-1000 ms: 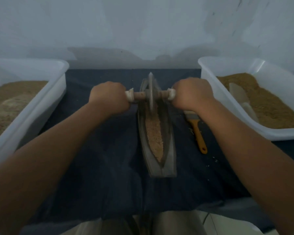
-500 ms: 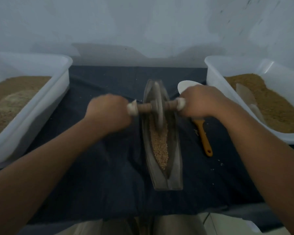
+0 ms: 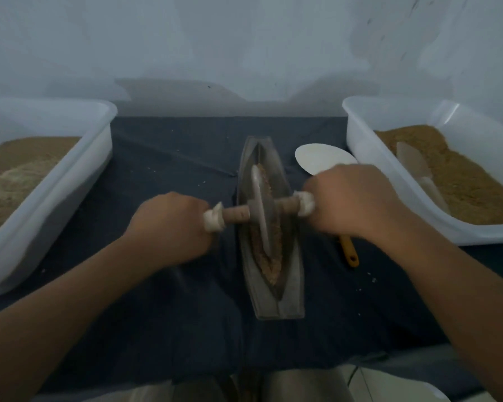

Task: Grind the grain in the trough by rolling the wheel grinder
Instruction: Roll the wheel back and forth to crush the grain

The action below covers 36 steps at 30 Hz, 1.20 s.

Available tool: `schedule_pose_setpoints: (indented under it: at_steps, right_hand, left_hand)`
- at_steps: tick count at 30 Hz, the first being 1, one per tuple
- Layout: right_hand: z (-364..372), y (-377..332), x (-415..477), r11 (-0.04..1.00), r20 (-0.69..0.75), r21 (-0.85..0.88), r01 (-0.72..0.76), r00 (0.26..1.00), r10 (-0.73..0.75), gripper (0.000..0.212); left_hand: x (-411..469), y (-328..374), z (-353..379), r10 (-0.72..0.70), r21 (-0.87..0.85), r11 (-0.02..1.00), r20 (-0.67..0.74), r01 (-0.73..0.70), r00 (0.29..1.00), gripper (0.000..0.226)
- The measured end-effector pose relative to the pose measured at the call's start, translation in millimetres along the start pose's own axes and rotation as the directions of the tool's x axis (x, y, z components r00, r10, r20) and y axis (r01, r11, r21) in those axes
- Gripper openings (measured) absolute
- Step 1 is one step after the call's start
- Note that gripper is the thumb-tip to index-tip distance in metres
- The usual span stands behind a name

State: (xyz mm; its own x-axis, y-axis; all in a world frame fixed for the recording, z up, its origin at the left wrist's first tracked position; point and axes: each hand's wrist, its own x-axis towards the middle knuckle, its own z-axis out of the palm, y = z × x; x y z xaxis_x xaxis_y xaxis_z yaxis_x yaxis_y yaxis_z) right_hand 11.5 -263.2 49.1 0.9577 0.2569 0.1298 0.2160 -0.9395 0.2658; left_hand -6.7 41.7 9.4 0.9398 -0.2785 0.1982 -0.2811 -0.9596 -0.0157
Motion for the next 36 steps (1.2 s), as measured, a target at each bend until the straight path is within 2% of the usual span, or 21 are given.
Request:
schedule_pose_setpoints:
  at_steps: [2,4,7,10,12,14,17,22,25,26,28,31,33,36]
  right_hand:
    - [0.4,3.6,27.4,0.997,-0.038,0.048,-0.059,0.997,0.061,0.04]
    - [2.4,8.0,47.7,0.978,0.001,0.15,-0.146,0.989,0.147,0.039]
    - [2.2,5.6,51.0,0.962,0.093,0.201,-0.185,0.981,0.17,0.027]
    - [-0.9,6.6,15.4,0.965,0.18,0.218,-0.143,0.978,0.105,0.024]
    - [-11.3,6.0,-19.2,0.985,0.201,0.171,-0.032,0.98,-0.003,0.03]
    - [-20.1,3.2,-38.1,0.992,0.216,0.114,0.058,0.973,-0.082,0.036]
    - [-20.1,0.8,-18.7,0.997,0.11,0.07,0.045,0.993,-0.053,0.035]
    - [-6.7,5.7,50.8,0.994,-0.061,0.067,-0.085,0.994,0.089,0.038]
    - [-8.5,5.6,57.6,0.995,-0.107,0.061,-0.085,0.99,0.091,0.034]
    - [-12.4,4.9,52.4,0.996,-0.07,0.07,-0.063,0.995,0.068,0.032]
    - [-20.1,5.0,26.6,0.992,0.105,0.124,-0.01,0.994,-0.003,0.026]
    - [-29.6,5.8,-31.0,0.976,0.27,0.215,0.036,0.958,-0.094,0.027]
    - [-27.4,5.1,-50.6,0.976,0.288,0.215,0.039,0.952,-0.102,0.029]
    - [-15.0,2.2,-37.4,0.975,0.193,0.219,-0.037,0.981,-0.006,0.031]
  left_hand:
    - [37.8,6.8,-4.9,-0.055,0.046,0.997,-0.031,0.056,0.998,0.038]
    - [80.5,13.1,-17.5,-0.08,0.098,0.991,-0.076,0.087,0.994,0.039]
    - [104.2,16.3,-33.6,-0.03,0.124,0.992,-0.025,0.033,0.999,0.036]
    - [68.5,14.2,-33.6,0.048,0.105,0.993,0.074,-0.055,0.996,0.027]
    - [26.3,7.8,-26.5,0.116,0.04,0.992,0.088,-0.12,0.989,0.029]
    - [-7.7,0.0,-21.1,0.117,-0.041,0.993,0.094,-0.114,0.989,0.031]
    - [-6.8,-2.0,-9.1,0.032,-0.07,0.997,0.14,-0.022,0.99,0.03]
    - [87.4,5.4,-12.4,-0.132,-0.008,0.991,0.016,0.132,0.991,0.038]
    - [98.5,7.2,-18.1,-0.136,-0.04,0.989,0.082,0.14,0.987,0.034]
    - [88.5,7.8,-17.9,-0.121,-0.055,0.99,0.122,0.128,0.985,0.029]
    - [52.5,6.7,-14.9,-0.061,-0.047,0.996,0.147,0.069,0.987,0.024]
    - [-13.0,8.2,-19.5,0.121,0.084,0.99,-0.084,-0.114,0.989,0.035]
    - [-23.9,7.0,-26.9,0.173,0.136,0.979,-0.155,-0.152,0.973,0.044]
    - [6.9,9.9,-20.8,0.082,0.097,0.992,-0.007,-0.081,0.997,0.033]
